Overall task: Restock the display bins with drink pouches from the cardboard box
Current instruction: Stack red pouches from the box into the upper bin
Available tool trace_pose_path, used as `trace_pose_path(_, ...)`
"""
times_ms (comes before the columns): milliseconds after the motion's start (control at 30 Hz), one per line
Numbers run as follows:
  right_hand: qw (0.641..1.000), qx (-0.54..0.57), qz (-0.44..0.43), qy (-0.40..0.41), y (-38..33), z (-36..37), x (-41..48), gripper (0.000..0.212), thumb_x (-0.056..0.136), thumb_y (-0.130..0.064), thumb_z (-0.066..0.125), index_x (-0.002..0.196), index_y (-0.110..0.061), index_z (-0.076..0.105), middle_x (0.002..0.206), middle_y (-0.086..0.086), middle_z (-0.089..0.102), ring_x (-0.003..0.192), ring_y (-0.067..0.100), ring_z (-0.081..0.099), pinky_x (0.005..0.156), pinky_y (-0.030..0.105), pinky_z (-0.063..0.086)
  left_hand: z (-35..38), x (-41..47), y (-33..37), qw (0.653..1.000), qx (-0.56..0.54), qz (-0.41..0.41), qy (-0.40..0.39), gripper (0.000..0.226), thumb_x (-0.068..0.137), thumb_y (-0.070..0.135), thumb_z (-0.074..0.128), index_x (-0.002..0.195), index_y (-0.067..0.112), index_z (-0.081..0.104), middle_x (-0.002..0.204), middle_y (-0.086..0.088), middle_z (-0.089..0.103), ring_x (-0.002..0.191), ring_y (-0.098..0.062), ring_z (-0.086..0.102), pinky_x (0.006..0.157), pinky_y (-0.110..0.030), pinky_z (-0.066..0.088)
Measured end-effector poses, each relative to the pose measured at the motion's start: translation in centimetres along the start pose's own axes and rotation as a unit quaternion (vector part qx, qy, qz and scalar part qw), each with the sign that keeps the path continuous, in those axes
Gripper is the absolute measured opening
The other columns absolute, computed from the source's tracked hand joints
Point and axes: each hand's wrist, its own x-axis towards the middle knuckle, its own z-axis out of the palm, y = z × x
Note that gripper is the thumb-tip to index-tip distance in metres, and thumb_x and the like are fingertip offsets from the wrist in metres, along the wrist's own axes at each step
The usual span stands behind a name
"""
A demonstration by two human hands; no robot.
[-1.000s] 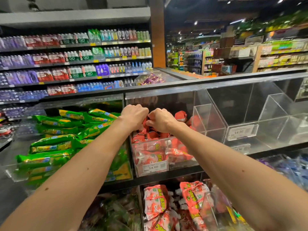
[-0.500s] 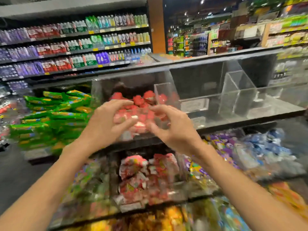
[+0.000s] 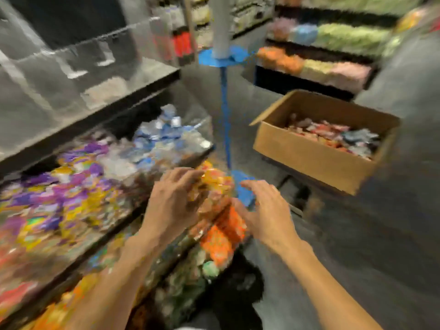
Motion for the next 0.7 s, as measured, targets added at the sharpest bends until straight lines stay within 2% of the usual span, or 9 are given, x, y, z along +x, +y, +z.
trace_pose_path(167,0.987,-0.022,0.144,0.069,11.2,-5.7,-0.2,0.051,0.084,-0.053,0.05,0.113,-0.015,0.067,0.107,0.004,0.068,0.1,0.03,0.065,0.088,0.042,0.052,11.7,9.9,8.5,0.989,-0.076,0.085,-0.093,0.042,0.088,0.049,0.054,0.109,0.016,0.071,0.105,-0.008,0.068,0.097,-0.032,0.063,0.084,-0.032,0.042)
trace_pose_path(267,0.969,-0.045,0.227,0.086,17.2,-9.1,1.7,0.052,0.092,-0.05,0.057,0.13,-0.015,0.059,0.123,0.004,0.064,0.116,0.026,0.06,0.095,0.037,0.045,18.6,16.3,13.1,0.976,-0.129,0.141,-0.107,0.042,0.093,0.041,0.051,0.107,0.006,0.069,0.098,-0.015,0.07,0.089,-0.035,0.067,0.081,-0.031,0.04)
trace_pose_path(367,0.948,-0.019,0.312,0.069,22.7,-12.0,5.4,0.067,0.096,-0.053,0.053,0.151,-0.019,0.035,0.141,0.002,0.054,0.13,0.022,0.048,0.098,0.032,0.038,25.4,23.4,16.7,0.965,-0.145,0.138,-0.17,0.045,0.097,0.035,0.049,0.12,0.0,0.063,0.108,-0.022,0.069,0.102,-0.04,0.064,0.09,-0.039,0.04)
trace_pose_path(433,0.938,-0.002,0.343,0.054,26.5,-13.0,8.7,0.07,0.097,-0.054,0.049,0.154,-0.02,0.027,0.144,0.003,0.051,0.132,0.023,0.045,0.093,0.031,0.036,29.9,28.2,18.4,0.958,-0.132,0.125,-0.221,0.042,0.101,0.031,0.05,0.129,0.0,0.057,0.118,-0.025,0.065,0.112,-0.042,0.059,0.093,-0.043,0.04)
trace_pose_path(567,0.909,0.026,0.416,0.008,34.4,-13.2,15.3,0.068,0.097,-0.057,0.048,0.152,-0.02,0.03,0.145,0.007,0.049,0.132,0.027,0.045,0.098,0.036,0.04,38.3,36.1,19.7,0.933,-0.108,0.109,-0.325,0.034,0.101,0.027,0.049,0.127,0.005,0.053,0.124,-0.021,0.061,0.116,-0.041,0.055,0.091,-0.044,0.042)
trace_pose_path(700,0.889,0.012,0.457,-0.028,41.3,-12.8,19.9,0.052,0.101,-0.044,0.05,0.143,-0.016,0.044,0.139,0.007,0.053,0.13,0.027,0.048,0.102,0.039,0.044,44.2,41.0,20.3,0.908,-0.061,0.074,-0.408,0.042,0.101,0.029,0.051,0.135,0.006,0.05,0.133,-0.021,0.055,0.132,-0.036,0.042,0.104,-0.042,0.037)
